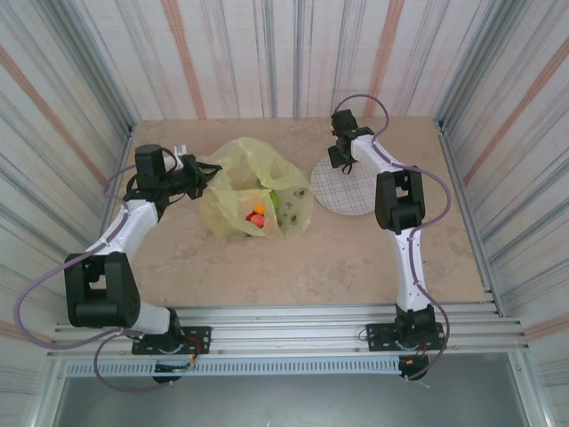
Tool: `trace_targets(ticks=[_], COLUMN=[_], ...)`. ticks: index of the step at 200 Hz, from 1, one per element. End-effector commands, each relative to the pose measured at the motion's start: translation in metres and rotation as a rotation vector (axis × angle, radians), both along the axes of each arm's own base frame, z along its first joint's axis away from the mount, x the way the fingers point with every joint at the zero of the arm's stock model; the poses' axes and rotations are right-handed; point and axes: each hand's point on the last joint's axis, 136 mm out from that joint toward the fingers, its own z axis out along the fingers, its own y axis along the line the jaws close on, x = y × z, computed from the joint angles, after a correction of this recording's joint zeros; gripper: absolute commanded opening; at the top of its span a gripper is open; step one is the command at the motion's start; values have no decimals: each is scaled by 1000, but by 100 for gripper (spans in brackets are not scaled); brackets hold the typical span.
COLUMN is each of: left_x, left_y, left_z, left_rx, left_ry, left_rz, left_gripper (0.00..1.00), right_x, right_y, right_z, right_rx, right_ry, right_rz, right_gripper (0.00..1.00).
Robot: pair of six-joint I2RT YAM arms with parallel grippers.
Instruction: Place the fruits into the plastic bag
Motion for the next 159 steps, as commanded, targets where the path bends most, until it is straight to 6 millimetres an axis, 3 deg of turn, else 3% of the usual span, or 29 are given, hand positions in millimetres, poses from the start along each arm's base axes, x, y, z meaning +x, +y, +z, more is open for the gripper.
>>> trace_targets(ticks=[1,57,107,121,128,159], left_x=[-3,-3,-3,-3,-3,-4], left_y=[-4,-4,-4,-5,-4,-5], left_z=[-2,-3,-3,-4,-3,-2], left_rx=[-16,-18,-20,-22,-22,-25], left_ry=[7,11,13,14,12,9], left_rz=[-26,-25,-25,-25,-25,-26], left_gripper=[0,0,0,0,0,0], right_x=[1,-5,-22,-32,-45,-96], right_y=[-1,0,14,22,25,53], right_z=[3,23,66,85,82,118], right_rx=[-16,13,151,218,244,434], right_ry=[12,-10,-70,-97,-80,-149], right_rz=[11,10,6,12,19,82], right_gripper=[67,61,60,59,59,59])
